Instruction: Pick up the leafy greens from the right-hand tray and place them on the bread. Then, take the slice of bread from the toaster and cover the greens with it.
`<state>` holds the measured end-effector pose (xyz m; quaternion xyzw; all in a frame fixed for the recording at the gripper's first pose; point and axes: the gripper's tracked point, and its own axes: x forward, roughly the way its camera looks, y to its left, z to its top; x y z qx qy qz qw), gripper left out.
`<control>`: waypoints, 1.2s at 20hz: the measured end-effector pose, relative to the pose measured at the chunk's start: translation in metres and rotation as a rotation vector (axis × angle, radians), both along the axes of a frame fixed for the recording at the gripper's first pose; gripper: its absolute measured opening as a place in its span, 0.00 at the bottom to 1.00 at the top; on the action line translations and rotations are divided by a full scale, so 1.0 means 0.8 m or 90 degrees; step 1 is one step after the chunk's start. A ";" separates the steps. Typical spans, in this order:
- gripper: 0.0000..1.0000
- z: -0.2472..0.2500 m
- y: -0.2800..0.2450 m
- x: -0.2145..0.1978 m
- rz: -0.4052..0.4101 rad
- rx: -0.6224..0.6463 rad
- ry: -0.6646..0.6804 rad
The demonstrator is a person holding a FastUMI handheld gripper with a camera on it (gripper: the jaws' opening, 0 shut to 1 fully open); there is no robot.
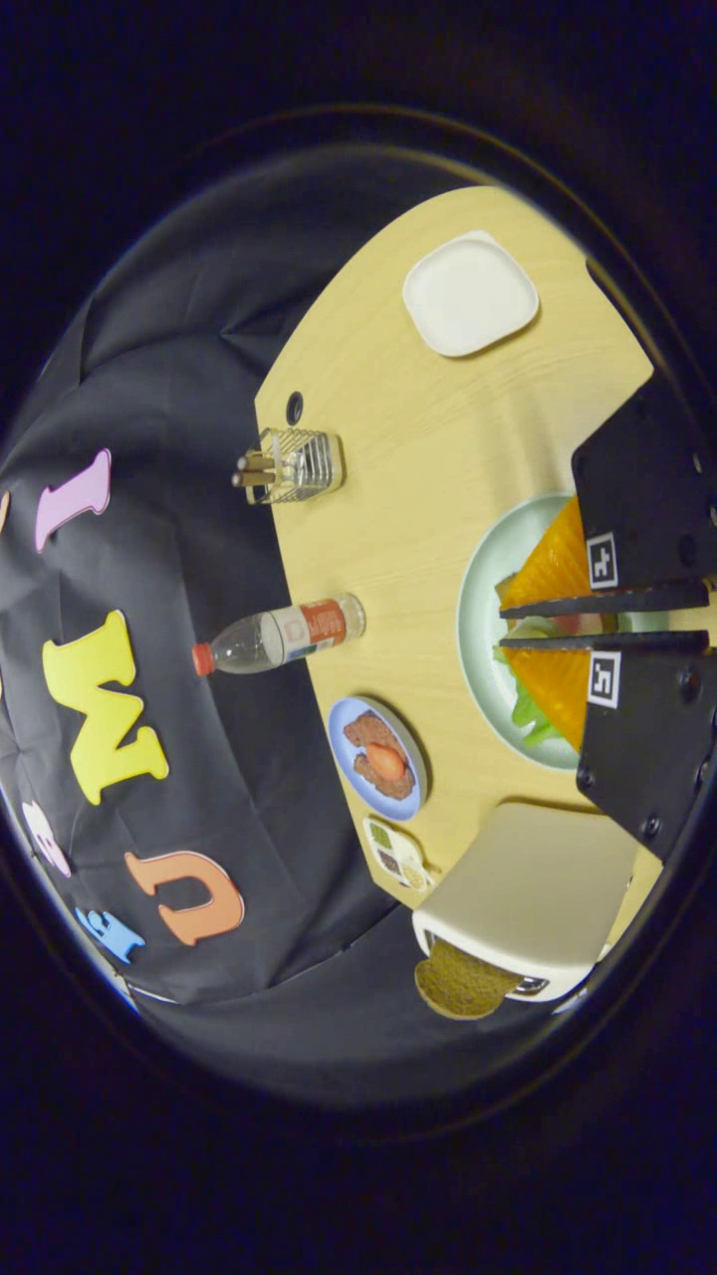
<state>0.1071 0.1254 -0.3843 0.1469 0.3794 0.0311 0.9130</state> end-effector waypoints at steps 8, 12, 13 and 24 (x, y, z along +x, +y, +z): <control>0.88 0.018 -0.045 0.001 -0.025 -0.044 -0.042; 0.96 0.083 -0.058 -0.002 -0.005 -0.114 -0.136; 0.96 0.100 -0.059 -0.005 0.001 -0.133 -0.155; 0.96 0.238 0.113 -0.076 0.082 -0.090 -0.228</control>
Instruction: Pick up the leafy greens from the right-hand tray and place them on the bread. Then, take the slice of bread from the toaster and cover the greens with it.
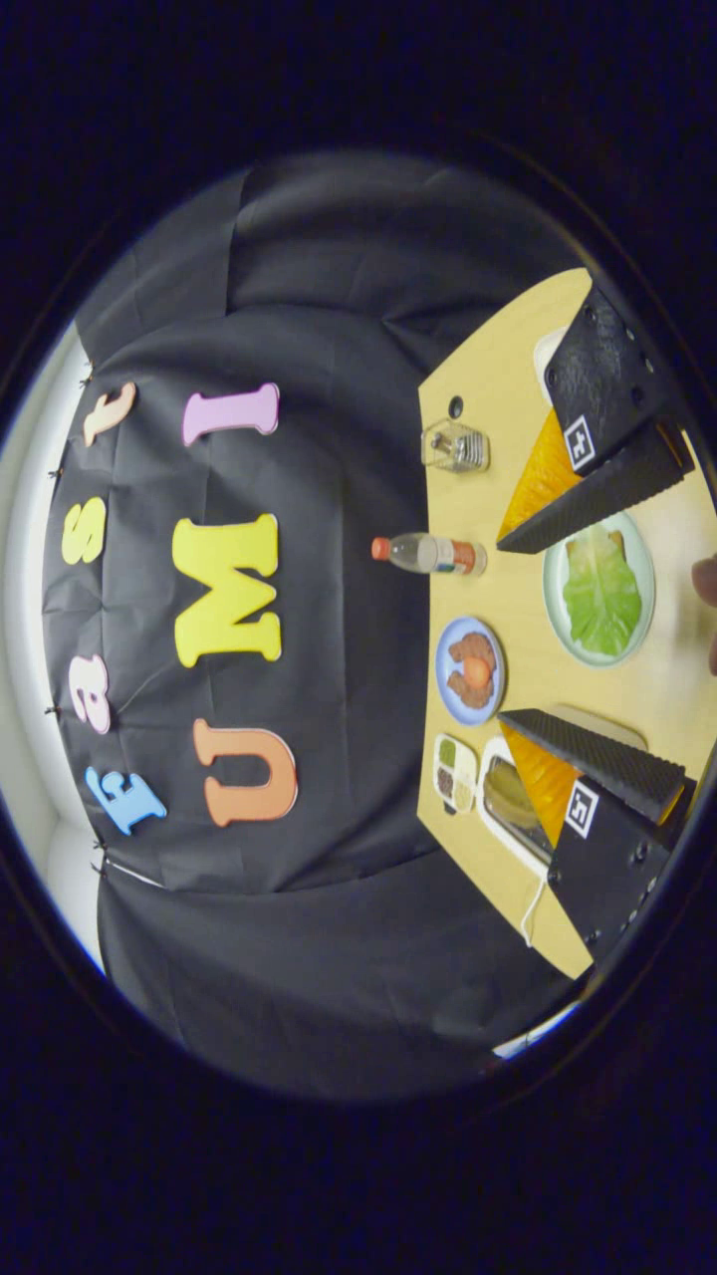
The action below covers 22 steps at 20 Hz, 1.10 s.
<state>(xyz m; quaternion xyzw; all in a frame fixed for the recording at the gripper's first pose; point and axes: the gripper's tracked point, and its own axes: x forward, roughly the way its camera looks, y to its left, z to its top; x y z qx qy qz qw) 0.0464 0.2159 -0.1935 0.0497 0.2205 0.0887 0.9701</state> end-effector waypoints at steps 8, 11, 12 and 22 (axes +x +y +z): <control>0.95 -0.044 0.152 0.001 0.054 0.014 0.060; 0.95 -0.071 0.164 0.019 0.043 -0.005 0.082; 0.94 -0.079 0.168 0.026 0.037 -0.006 0.088; 0.12 -0.117 0.190 0.047 0.006 -0.003 0.143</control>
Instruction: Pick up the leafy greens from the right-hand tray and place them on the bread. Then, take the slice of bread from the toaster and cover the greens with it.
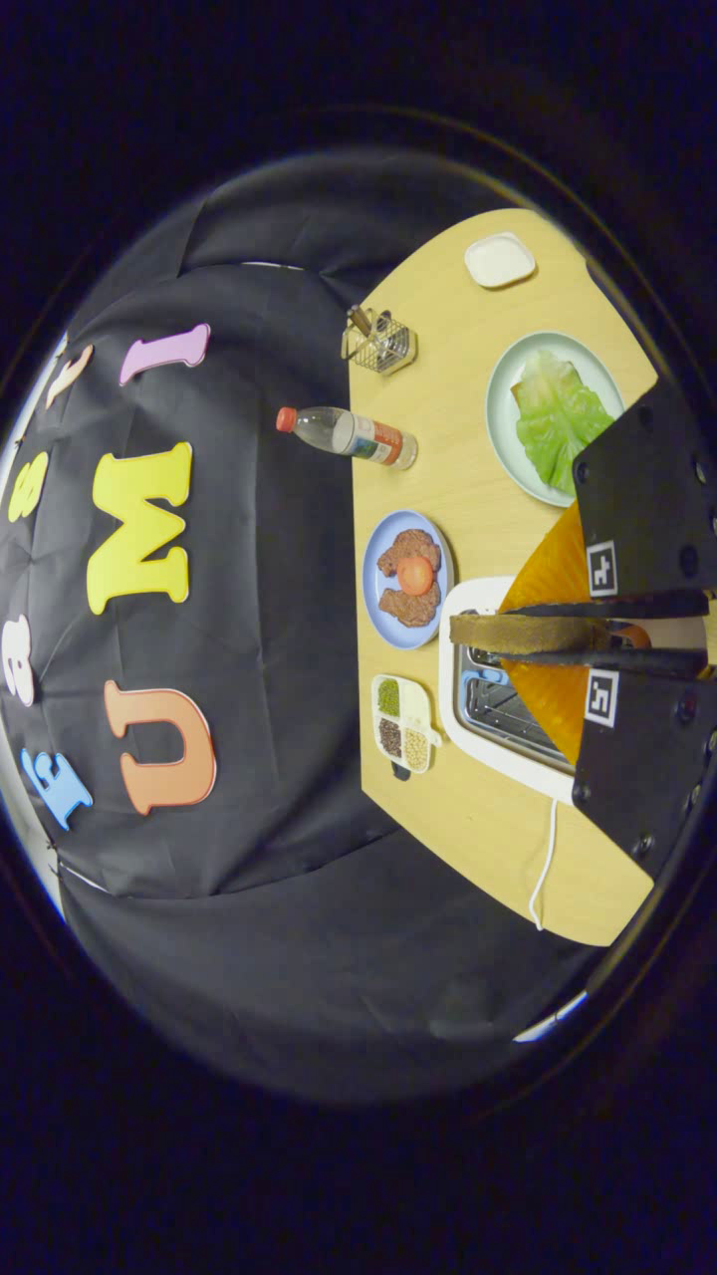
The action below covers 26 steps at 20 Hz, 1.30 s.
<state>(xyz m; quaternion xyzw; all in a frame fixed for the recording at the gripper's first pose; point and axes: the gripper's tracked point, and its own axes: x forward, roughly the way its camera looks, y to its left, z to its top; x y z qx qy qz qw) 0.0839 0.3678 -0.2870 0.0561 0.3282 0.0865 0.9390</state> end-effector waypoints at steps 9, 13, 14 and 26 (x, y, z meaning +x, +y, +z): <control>0.01 0.064 -0.001 0.009 0.032 0.039 -0.025; 0.01 0.118 -0.011 0.006 0.045 0.093 -0.053; 0.01 0.130 -0.016 0.004 0.048 0.106 -0.057; 0.01 0.174 -0.177 0.005 -0.013 0.112 -0.132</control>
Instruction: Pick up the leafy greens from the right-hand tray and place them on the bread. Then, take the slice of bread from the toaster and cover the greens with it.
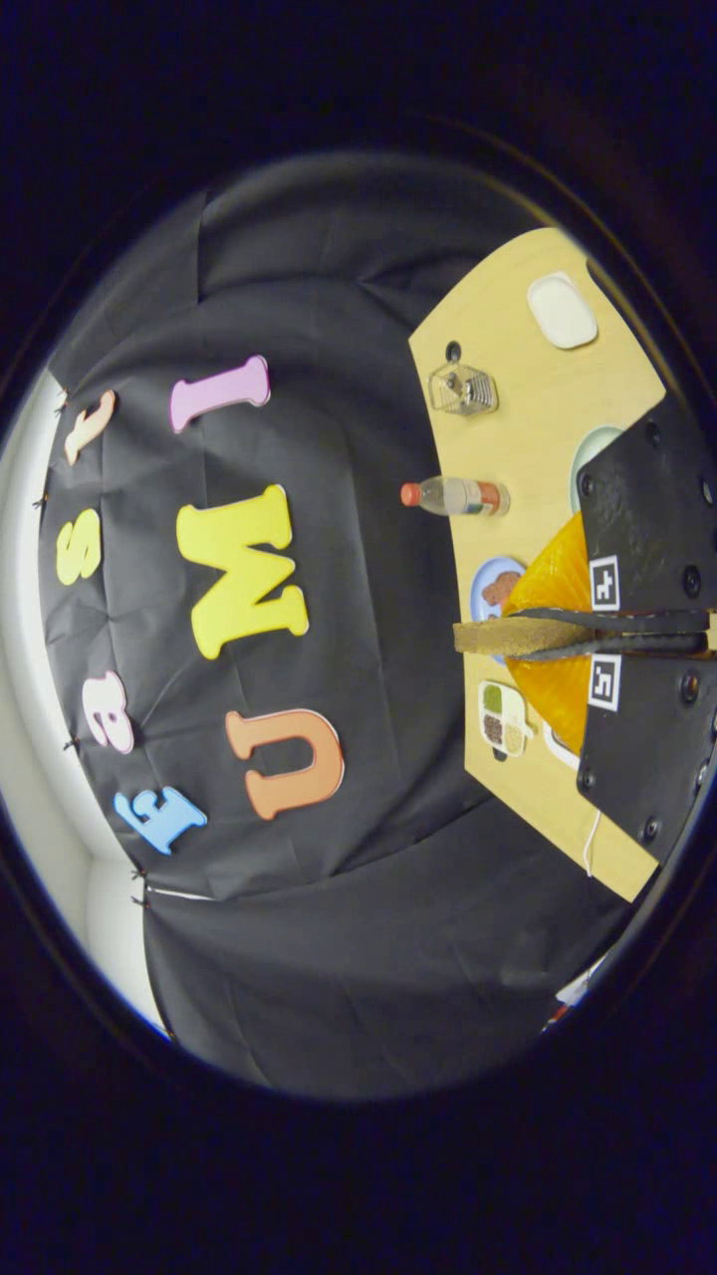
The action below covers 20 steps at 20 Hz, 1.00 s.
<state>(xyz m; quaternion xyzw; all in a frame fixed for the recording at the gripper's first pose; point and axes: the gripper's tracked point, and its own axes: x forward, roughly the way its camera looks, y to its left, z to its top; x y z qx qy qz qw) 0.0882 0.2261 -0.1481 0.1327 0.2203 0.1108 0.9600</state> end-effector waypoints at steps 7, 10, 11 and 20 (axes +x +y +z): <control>0.01 -0.092 -0.054 0.008 -0.011 -0.032 0.045; 0.01 -0.137 -0.054 0.011 -0.006 -0.029 0.075; 0.01 -0.149 -0.050 0.013 -0.004 -0.025 0.081; 0.01 -0.244 -0.036 0.006 0.004 0.050 0.148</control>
